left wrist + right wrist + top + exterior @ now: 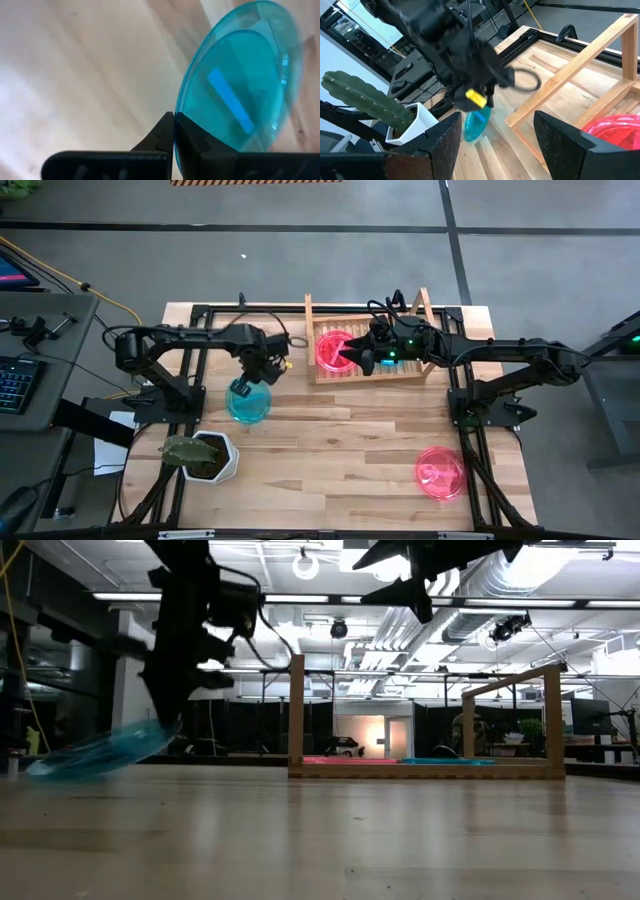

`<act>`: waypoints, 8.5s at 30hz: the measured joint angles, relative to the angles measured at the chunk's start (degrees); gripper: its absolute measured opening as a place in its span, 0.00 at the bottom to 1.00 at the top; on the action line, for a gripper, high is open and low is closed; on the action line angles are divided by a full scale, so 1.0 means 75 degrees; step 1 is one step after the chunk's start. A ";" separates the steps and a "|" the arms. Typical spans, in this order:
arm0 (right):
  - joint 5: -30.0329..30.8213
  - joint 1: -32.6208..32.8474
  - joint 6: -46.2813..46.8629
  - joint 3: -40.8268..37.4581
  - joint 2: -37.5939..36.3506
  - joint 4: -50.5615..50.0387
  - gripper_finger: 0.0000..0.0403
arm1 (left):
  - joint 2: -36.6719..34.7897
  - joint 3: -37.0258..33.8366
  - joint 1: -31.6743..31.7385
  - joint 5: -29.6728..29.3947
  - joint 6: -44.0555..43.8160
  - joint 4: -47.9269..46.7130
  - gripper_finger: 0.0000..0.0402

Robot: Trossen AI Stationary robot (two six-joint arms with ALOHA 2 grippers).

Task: Place and stack plates onto a shelf
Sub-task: Stack the blue plate on top of the other blue plates on the shelf, then stack the pink plate on top of the other pink plates on the shelf

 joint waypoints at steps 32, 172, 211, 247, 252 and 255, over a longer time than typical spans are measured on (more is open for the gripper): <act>-0.0066 -0.0404 -0.0407 0.0001 -0.1423 -0.0604 0.58 | -0.4360 0.1560 -0.0614 0.1278 -0.8806 0.1474 0.00; -0.2223 0.1969 0.1449 -0.1415 -0.0107 -0.6725 0.01 | -0.5640 -0.1651 0.0439 -0.0551 -0.8366 0.9723 0.00; -0.2454 0.5668 0.4913 -0.3856 -0.1024 -0.6287 0.56 | -0.5640 -0.1648 0.0442 -0.0547 -0.8369 0.9550 0.00; -0.3124 0.5645 0.6006 -0.3867 -0.0967 -0.5358 0.00 | -0.6639 -0.1643 0.0790 -0.0584 -0.7299 0.9532 0.00; -0.3008 0.5623 0.5922 -0.3864 -0.1412 -0.4377 0.00 | -0.7004 -0.1643 0.0923 -0.0607 -0.7299 0.9401 0.00; -0.2901 0.5506 0.5919 -0.3864 -0.1596 -0.3531 0.00 | -0.7080 -0.1643 0.0922 -0.0606 -0.7298 0.9274 0.00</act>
